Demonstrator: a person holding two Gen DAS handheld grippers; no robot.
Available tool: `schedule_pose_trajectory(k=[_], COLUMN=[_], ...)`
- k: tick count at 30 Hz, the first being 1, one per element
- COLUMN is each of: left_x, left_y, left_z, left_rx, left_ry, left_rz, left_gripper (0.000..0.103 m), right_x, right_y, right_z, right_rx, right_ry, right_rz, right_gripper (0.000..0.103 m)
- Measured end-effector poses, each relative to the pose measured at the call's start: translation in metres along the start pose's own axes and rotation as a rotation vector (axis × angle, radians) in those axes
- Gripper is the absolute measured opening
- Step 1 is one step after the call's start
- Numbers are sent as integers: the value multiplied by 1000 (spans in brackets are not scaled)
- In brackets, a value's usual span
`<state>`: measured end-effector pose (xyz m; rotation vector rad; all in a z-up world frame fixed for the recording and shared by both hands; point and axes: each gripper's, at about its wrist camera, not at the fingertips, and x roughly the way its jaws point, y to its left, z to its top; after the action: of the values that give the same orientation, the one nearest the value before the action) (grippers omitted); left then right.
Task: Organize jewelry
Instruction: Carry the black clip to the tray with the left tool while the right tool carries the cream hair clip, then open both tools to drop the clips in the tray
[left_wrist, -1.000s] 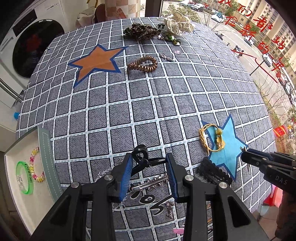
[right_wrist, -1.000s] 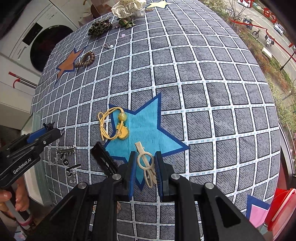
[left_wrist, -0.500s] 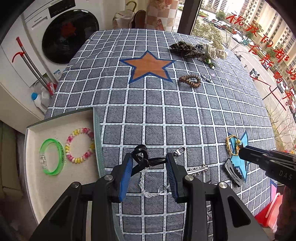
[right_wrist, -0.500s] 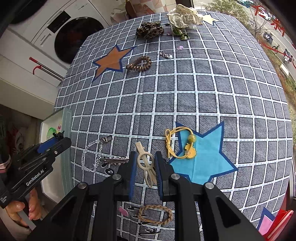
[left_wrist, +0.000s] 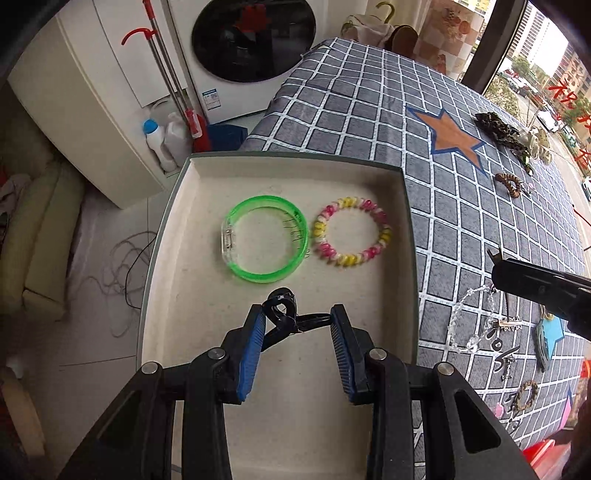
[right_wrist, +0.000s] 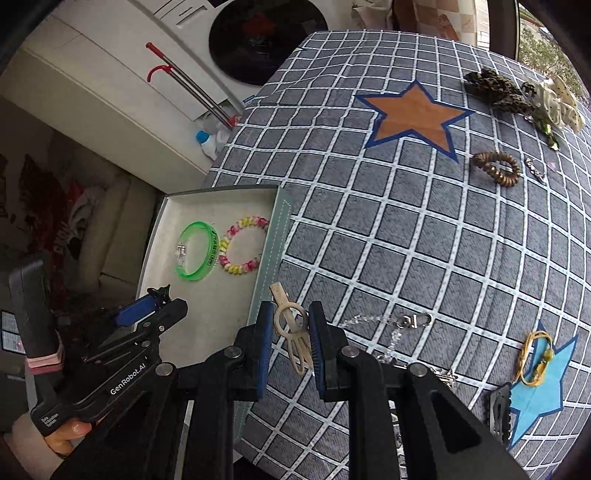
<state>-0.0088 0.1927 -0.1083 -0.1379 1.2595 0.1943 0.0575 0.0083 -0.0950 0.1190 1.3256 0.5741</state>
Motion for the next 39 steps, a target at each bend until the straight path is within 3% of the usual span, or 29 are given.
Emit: schedule_pose_trajectory(k=[10, 19, 27, 29, 30, 31, 39], left_x=[35, 52, 57, 57, 57, 56, 57], left_y=[33, 38, 36, 36, 35, 35, 34], left_z=[-11, 1, 15, 16, 15, 15, 13], left_rx=[-53, -75, -52, -39, -38, -42, -31], left_ry=[59, 43, 18, 16, 16, 16, 19], left_rz=[56, 71, 84, 108, 121, 126, 131], left_gripper=[43, 44, 44, 55, 67, 69, 69], right_x=[66, 112, 121, 122, 122, 123, 121], right_y=[65, 69, 69, 70, 71, 72, 66], right_z=[16, 18, 30, 30, 29, 29, 30], right_rx=[-133, -151, -146, -146, -146, -145, -118], right_ry=[108, 200, 171, 170, 170, 168, 156], right_rz=[24, -47, -96, -101, -103, -104, -80], right_gripper=[21, 21, 21, 21, 21, 21, 23])
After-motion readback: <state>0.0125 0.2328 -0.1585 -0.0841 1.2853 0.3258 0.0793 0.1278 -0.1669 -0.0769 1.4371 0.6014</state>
